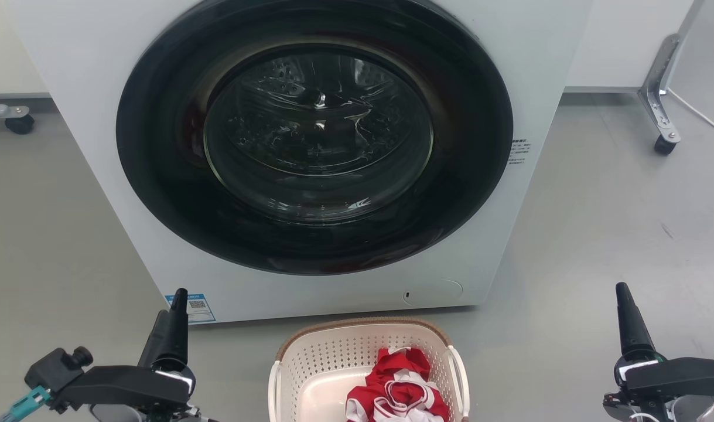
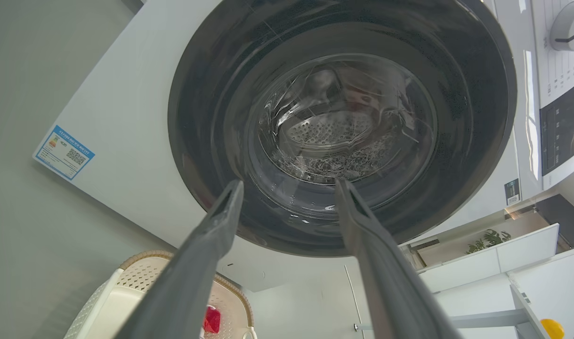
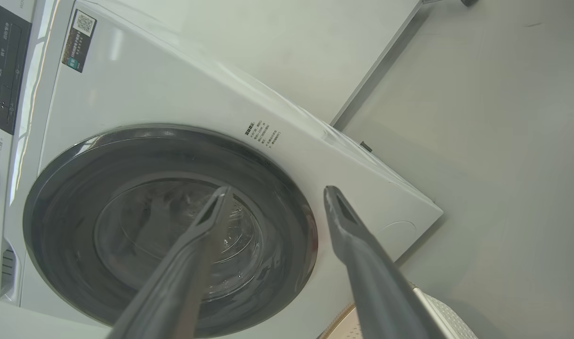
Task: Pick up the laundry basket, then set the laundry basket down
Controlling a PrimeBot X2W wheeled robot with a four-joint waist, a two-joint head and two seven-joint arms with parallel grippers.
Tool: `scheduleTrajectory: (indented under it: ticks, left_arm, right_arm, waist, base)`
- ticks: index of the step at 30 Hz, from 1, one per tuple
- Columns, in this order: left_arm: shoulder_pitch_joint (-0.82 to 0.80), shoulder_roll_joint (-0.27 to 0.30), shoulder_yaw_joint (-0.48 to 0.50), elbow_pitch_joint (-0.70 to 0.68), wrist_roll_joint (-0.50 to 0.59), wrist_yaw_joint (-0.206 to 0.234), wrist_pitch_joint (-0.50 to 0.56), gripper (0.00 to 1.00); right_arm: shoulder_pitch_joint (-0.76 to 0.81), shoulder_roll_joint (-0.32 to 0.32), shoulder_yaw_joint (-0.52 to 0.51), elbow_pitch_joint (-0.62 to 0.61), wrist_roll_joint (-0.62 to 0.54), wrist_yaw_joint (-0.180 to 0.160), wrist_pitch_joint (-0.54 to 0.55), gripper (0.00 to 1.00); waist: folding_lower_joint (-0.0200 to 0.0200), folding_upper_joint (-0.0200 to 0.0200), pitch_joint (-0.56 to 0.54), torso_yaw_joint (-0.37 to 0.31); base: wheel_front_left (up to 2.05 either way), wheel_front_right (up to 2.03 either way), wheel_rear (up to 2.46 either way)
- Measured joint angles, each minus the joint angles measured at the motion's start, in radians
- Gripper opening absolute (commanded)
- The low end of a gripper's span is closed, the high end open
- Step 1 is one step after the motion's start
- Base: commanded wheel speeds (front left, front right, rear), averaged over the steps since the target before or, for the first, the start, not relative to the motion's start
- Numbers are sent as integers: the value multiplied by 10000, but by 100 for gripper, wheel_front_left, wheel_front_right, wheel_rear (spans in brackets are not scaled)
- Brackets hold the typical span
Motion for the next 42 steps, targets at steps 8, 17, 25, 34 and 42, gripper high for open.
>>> scheduleTrajectory:
  ticks: [8,17,25,34,42]
  left_arm:
    - [-19,284,-433,-201,1335,382,-263,100]
    - [-17,489,-830,-464,2865,713,-589,100]
    - [-1,579,-1058,-656,4109,963,-882,100]
    - [109,554,-1229,-809,5244,1220,-1233,100]
    - [258,533,-1327,-880,6138,1436,-1532,100]
  right_arm:
    - [-63,-299,533,-86,-1484,-286,-261,100]
    - [-159,-627,1160,-163,-3170,-614,-583,100]
    - [-159,-771,1570,-234,-4466,-876,-888,100]
    - [-156,-884,1889,-276,-5743,-1097,-1233,100]
    - [-154,-961,2104,-322,-6765,-1289,-1509,100]
  waist:
    - [0,0,-45,7]
    - [0,0,-76,7]
    - [0,-1,-73,12]
    - [0,0,-69,8]
    - [0,0,-68,3]
  base:
    - [0,0,0]
    - [0,0,0]
    - [0,0,0]
    - [0,0,0]
    - [0,0,0]
